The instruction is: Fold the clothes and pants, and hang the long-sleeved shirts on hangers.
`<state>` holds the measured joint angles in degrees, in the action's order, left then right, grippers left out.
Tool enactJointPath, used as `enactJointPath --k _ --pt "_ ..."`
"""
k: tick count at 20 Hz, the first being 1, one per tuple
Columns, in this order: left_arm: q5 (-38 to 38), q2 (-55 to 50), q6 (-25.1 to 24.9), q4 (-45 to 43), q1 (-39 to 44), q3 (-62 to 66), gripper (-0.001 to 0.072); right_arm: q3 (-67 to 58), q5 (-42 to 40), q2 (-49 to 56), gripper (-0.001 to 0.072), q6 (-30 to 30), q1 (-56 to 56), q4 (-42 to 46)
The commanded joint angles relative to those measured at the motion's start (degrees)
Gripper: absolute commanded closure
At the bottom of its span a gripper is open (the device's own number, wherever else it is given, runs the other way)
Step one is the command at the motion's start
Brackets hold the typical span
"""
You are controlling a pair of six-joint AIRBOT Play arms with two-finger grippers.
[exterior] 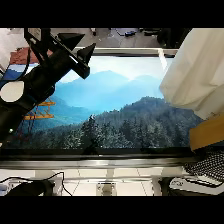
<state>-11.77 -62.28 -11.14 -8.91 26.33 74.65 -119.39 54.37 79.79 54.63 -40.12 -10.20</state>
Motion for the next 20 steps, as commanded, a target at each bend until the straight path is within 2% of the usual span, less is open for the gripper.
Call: enactJointPath --k 1,8,14,17,20 --pt "0.2 -0.02 -0.02 -0.02 -0.07 -0.02 0.0291 -0.07 6.51 -5.49 0.0657 -0.04 2.93 0.2" --pt "0.17 -0.02 -0.02 -0.02 -0.07 -0.02 0.0291 -0.07 7.02 -19.21 0.0657 3.72 10.23 2.89" --pt "0.17 -0.02 0.0 -0.02 -0.04 -0.02 0.0291 -0.07 4.15 -28.7 0.0657 6.62 15.15 4.24" --pt "0.17 -0.02 0.0 0.0 -0.04 -0.02 0.0291 -0.07 3.72 -33.92 0.0656 11.52 15.15 11.04" --pt "0.17 -0.02 0.0 0.0 -0.04 -0.02 0.0291 -0.07 3.69 -39.28 0.0656 18.36 15.17 25.86"
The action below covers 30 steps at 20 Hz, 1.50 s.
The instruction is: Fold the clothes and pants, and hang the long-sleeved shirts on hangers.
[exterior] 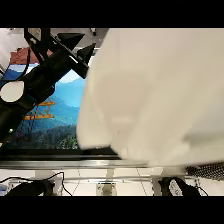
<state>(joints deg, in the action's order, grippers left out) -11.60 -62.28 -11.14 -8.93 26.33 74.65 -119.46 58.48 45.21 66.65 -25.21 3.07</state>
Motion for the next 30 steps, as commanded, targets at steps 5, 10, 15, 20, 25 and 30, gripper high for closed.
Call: enactJointPath --k 5,10,15,20,25,30 --pt "0.0 -0.02 -0.02 0.0 -0.04 -0.02 0.0291 0.0 3.96 -8.07 0.0659 15.78 0.26 34.62" --pt "0.0 -0.02 -0.02 0.0 -0.04 -0.02 0.0291 0.2 5.53 -6.1 0.066 17.9 4.0 49.29" --pt "0.0 -0.02 -0.04 -0.02 -0.04 -0.02 0.0291 0.2 6.95 -2.54 0.0661 22.12 15.17 73.68" --pt "0.0 -0.02 -0.04 -0.02 -0.04 -0.02 0.0291 0.2 10.19 -2.32 0.0661 25.44 18.16 88.63" --pt "-0.02 -0.02 -0.04 0.0 -0.04 -0.02 0.0291 0.33 12.11 -0.24 0.0662 23.28 18.16 79.49" --pt "-0.02 -0.02 -0.02 0.0 -0.02 -0.02 0.0291 3.08 12.72 9.16 0.0661 18.51 18.05 53.16"
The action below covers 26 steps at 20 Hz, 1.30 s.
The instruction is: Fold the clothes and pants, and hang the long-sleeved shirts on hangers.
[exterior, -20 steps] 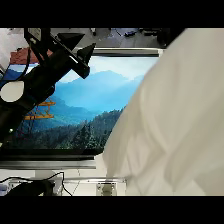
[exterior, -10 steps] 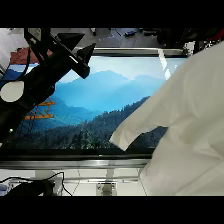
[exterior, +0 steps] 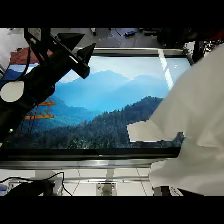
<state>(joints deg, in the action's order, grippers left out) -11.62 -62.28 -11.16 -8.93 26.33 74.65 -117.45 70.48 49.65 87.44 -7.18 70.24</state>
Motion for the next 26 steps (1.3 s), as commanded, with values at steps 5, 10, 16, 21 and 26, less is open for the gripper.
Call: enactJointPath --k 5,10,16,21,26 --pt "0.0 -0.02 0.0 0.0 -0.02 -0.02 0.0291 1.07 0.39 9.6 0.0662 -8.41 -1.09 -38.99" --pt "0.0 -0.02 -0.02 -0.02 -0.02 -0.02 0.0291 1.07 6.62 12.28 0.0662 -15.43 -11.63 -72.11" --pt "0.0 -0.02 0.0 0.0 -0.02 -0.02 0.0291 1.09 3.19 22.32 0.0662 -15.54 -23.61 -84.02" --pt "0.0 -0.02 0.0 0.0 -0.02 -0.02 0.0291 1.07 -6.32 27.87 0.0662 -21.09 -37.29 -101.02" --pt "-0.02 -0.02 0.0 0.0 0.0 -0.02 0.0291 1.09 -9.07 30.27 0.0662 -22.27 -47.54 -103.06"
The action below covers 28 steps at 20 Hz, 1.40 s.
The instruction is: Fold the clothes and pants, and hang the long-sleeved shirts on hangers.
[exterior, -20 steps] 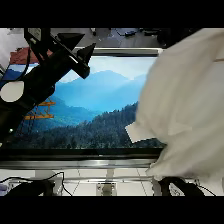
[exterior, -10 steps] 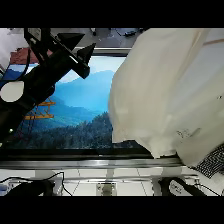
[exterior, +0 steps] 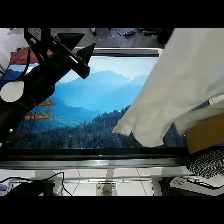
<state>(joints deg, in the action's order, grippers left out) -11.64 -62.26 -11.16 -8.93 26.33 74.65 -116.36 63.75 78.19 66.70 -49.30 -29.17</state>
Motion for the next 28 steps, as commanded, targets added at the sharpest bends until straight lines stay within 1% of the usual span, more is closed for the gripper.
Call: enactJointPath --k 1,3,6,8,10,12,14,16,18,23,25,28 --pt "0.0 -0.04 0.02 0.0 0.0 -0.02 0.0291 -0.02 -2.32 2.47 0.0662 -2.08 -5.95 -4.94" --pt "-0.17 -0.04 0.02 0.0 0.0 -0.02 0.0291 -0.02 -3.76 3.98 0.0662 -4.2 -5.99 -8.63" --pt "-0.2 -0.04 0.02 0.02 0.0 -0.02 0.0291 -0.02 -9.33 5.14 0.0662 -5.77 -5.77 -13.03" --pt "-0.2 -0.04 0.02 0.02 0.0 -0.02 0.0291 -0.11 -12.44 5.66 0.0662 -8.41 -5.75 -16.76" --pt "-0.2 -0.04 0.02 0.02 0.0 -0.02 0.0291 -0.2 -11.54 6.01 0.0662 -9.22 -5.64 -17.09" --pt "-0.2 -0.04 0.02 0.02 0.0 -0.02 0.0291 -0.17 -7.45 6.21 0.0662 -9.18 -5.62 -14.29" --pt "-0.2 -0.04 0.02 0.0 0.0 -0.02 0.0291 -0.2 -1.09 6.21 0.0661 -9.16 -4.33 -10.99" --pt "-0.2 -0.04 0.02 0.0 0.0 -0.02 0.0291 -0.17 4.9 6.16 0.0661 -9.16 -1.01 -6.86" --pt "-0.2 -0.04 0.0 0.0 0.0 -0.02 0.0291 -0.17 7.98 6.1 0.0661 -9.18 3.72 -1.6" --pt "-0.17 -0.04 0.0 0.0 0.0 -0.02 0.0291 -0.17 10.71 6.1 0.0661 -9.79 18.58 12.5" --pt "-0.17 -0.04 0.02 0.0 0.0 -0.02 0.0291 -0.17 9.68 6.12 0.0661 -12.13 24.02 18.51" --pt "-0.2 -0.04 0.0 0.0 0.0 -0.02 0.0291 -0.17 5.46 6.43 0.0661 -12.9 27.85 25.97"
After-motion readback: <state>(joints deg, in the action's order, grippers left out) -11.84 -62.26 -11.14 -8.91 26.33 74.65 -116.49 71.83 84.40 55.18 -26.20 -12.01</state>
